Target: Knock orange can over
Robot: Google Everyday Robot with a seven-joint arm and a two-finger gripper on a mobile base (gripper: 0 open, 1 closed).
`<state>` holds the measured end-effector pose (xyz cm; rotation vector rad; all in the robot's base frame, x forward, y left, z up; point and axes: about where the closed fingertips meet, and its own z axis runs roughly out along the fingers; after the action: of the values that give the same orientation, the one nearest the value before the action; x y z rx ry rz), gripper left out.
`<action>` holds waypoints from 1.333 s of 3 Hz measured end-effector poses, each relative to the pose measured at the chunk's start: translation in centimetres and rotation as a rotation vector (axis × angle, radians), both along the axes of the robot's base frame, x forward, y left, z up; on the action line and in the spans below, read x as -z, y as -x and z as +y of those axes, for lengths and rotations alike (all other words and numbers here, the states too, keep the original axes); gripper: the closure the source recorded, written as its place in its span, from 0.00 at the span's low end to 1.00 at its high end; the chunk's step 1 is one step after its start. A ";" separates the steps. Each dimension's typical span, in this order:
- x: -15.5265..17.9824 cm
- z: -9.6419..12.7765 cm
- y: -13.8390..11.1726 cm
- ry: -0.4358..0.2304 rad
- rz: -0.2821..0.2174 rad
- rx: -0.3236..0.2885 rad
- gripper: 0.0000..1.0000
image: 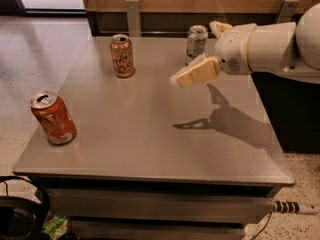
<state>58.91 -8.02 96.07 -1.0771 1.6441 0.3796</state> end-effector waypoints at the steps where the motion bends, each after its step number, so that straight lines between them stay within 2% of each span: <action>1: 0.3 2.5 -1.5 -0.032 0.005 -0.030 0.00; 2: 1.0 5.1 -3.0 -0.068 0.003 -0.041 0.00; 4: 2.9 10.1 -6.9 -0.182 -0.038 -0.005 0.00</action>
Offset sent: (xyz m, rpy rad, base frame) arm 0.0589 0.0834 -0.0212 0.1325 -0.0231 0.0121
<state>65.78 2.05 93.14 -0.9468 1.5412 0.4995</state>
